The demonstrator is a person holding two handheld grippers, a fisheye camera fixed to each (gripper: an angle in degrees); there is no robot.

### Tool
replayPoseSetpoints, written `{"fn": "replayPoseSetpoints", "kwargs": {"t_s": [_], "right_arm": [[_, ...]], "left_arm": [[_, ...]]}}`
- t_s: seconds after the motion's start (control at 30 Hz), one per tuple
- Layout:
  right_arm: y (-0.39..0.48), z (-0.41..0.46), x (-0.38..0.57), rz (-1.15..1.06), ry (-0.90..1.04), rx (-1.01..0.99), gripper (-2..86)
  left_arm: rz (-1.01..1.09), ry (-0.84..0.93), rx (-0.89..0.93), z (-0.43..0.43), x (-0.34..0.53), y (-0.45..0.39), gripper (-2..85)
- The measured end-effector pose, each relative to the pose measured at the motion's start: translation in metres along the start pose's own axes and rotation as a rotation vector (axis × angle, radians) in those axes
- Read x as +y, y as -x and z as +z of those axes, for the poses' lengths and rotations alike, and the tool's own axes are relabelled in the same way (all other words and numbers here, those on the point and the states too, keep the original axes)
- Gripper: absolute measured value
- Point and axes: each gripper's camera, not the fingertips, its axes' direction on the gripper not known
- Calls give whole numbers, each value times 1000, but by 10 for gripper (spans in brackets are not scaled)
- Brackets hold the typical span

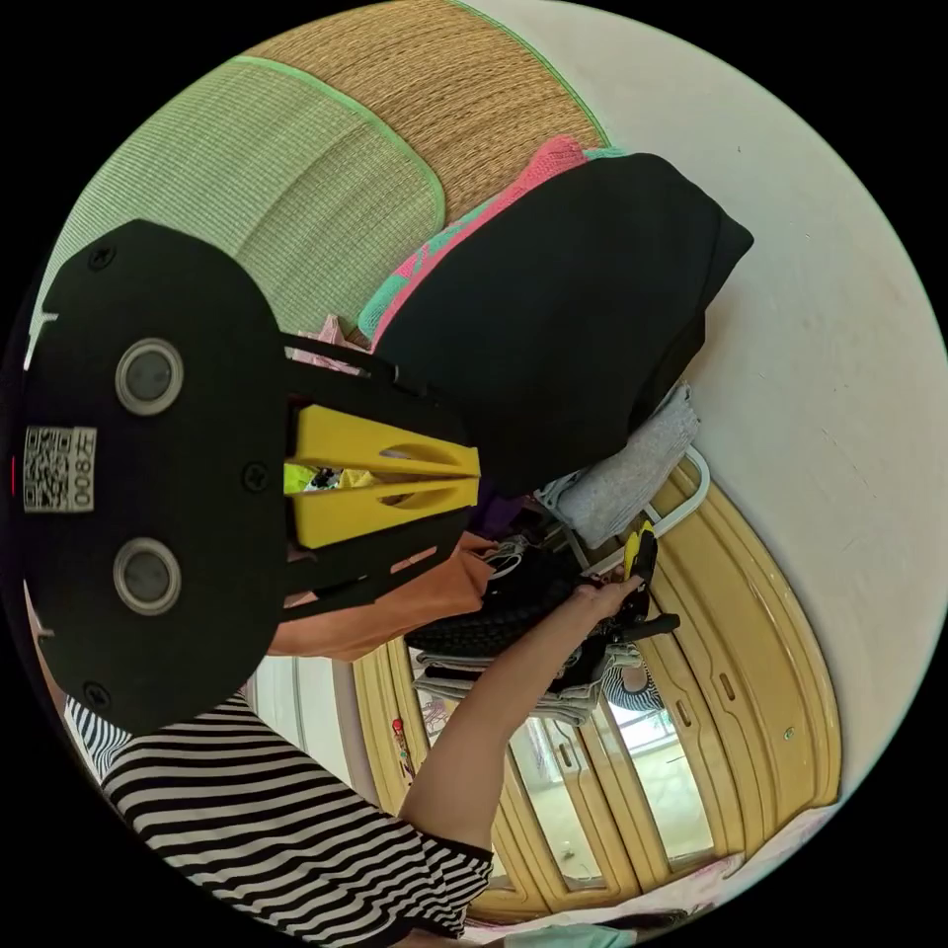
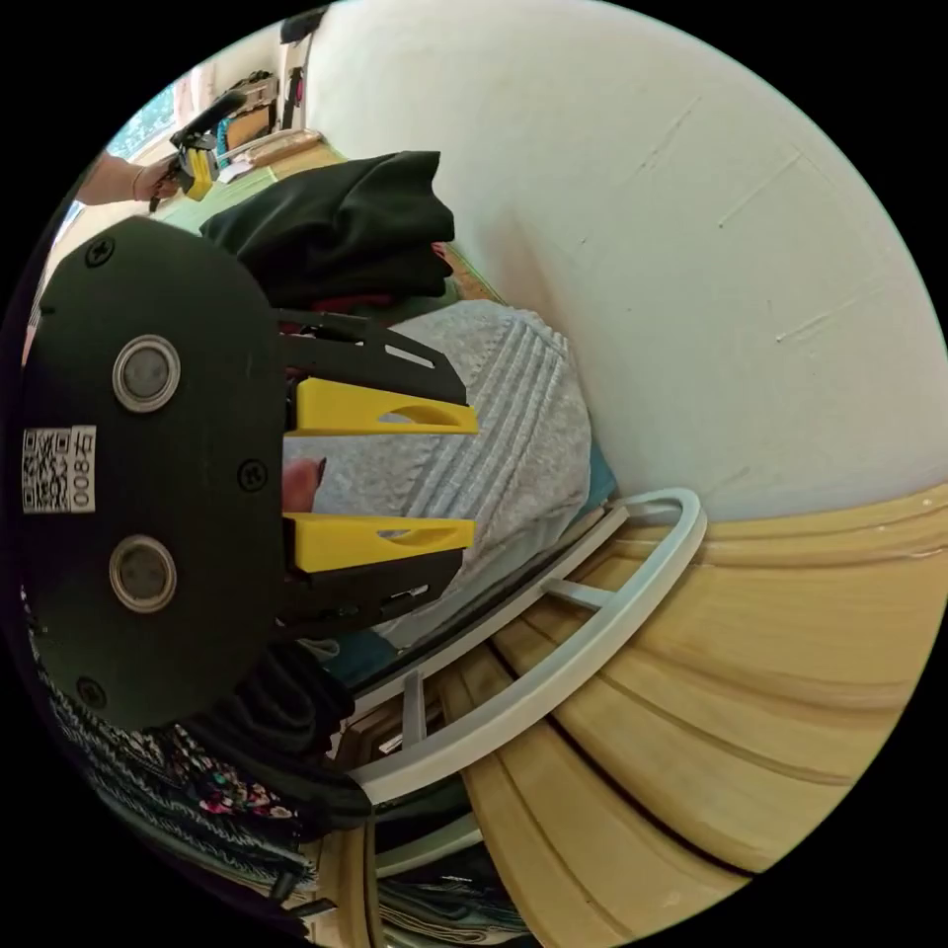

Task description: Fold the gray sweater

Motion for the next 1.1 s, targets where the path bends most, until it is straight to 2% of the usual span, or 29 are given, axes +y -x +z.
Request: {"fn": "replayPoseSetpoints", "kwargs": {"t_s": [0.17, 0.5, 0.6, 0.67, 0.87, 0.97, 1.1], "right_arm": [[-76, 36, -41, 65, 129, 46, 128], [-157, 17, -80, 33, 136, -21, 48], [-187, -9, -85, 45, 77, -198, 38], [-216, -36, -87, 76, -11, -442, 32], [-260, -108, -104, 65, -140, -813, 26], [-271, -157, -116, 35, -219, -951, 26], [-268, -232, -133, -33, -306, -1027, 26]], "left_arm": [[-46, 21, 49, 13, 34, 10, 1], [-94, 48, 145, 39, 95, 19, 0], [-72, 44, 144, 38, 110, 14, 0], [-60, 42, 145, 37, 120, 11, 1], [-54, 18, 165, 33, 167, 3, 2], [-51, -2, 180, 30, 196, -3, 2], [-39, -45, 200, 19, 240, -14, 2]]}}
